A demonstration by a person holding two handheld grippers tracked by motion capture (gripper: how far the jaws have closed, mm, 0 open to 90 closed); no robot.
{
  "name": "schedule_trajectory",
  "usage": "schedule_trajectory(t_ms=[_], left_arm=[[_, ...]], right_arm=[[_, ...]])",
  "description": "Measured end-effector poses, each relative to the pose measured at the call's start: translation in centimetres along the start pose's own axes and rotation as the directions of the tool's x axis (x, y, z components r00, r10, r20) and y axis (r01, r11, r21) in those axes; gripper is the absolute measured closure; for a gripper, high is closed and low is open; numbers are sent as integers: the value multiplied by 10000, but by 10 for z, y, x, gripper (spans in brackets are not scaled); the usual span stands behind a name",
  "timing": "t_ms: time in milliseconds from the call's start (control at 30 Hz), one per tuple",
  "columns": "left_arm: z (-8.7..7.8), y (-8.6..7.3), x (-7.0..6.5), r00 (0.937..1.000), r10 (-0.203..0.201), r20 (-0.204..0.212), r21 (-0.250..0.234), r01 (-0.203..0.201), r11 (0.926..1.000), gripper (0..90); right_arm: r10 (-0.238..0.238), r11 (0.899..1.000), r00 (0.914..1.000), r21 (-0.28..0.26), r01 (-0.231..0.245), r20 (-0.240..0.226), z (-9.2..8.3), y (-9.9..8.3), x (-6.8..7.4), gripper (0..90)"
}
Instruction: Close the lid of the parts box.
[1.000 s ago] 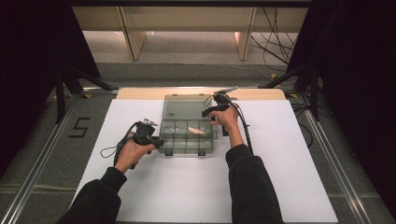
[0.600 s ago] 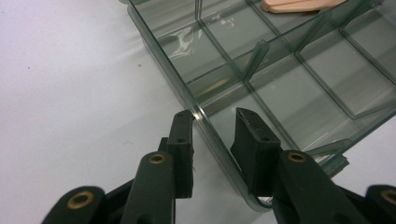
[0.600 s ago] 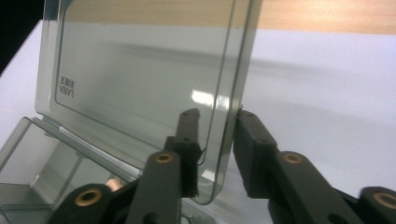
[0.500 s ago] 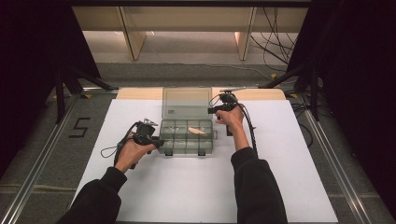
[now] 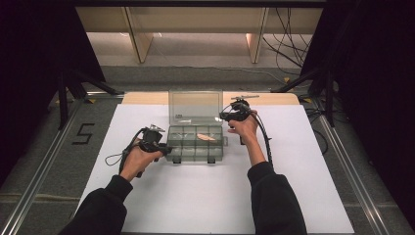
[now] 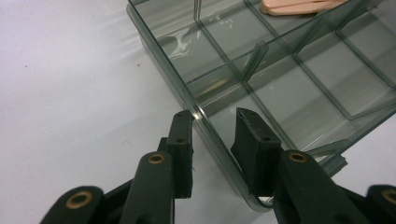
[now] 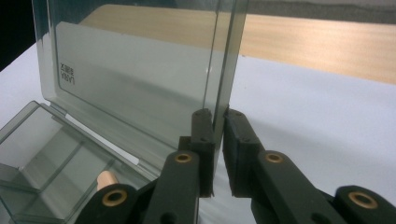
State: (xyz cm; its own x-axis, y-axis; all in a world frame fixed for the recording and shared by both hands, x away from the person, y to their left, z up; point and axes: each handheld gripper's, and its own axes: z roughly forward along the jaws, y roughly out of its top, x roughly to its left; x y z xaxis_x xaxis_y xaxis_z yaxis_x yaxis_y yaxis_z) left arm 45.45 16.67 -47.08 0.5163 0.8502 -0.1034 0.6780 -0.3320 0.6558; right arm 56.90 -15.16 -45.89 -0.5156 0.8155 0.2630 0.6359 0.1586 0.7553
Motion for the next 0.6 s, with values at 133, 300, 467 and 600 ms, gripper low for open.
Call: schedule_trajectory(t_ms=[133,300,467,600], left_arm=[[0,0,0,10000,-9,17,-11,9,10000,676],[0,0,1,9999,-36,94,57,36,10000,674],[0,0,1,9999,-4,108,-6,4,10000,670],[0,0,1,9999,101,43,-54,-100,9999,664]], right_arm=[[-523,9978,9986,-414,524,24,-2,-5,2,834],[-1149,9887,9933,-954,1157,140,-5,-11,4,834],[-1723,9723,9846,-1550,1747,288,-6,-20,6,834],[-2216,9568,9744,-1847,2246,374,-7,-24,7,832]])
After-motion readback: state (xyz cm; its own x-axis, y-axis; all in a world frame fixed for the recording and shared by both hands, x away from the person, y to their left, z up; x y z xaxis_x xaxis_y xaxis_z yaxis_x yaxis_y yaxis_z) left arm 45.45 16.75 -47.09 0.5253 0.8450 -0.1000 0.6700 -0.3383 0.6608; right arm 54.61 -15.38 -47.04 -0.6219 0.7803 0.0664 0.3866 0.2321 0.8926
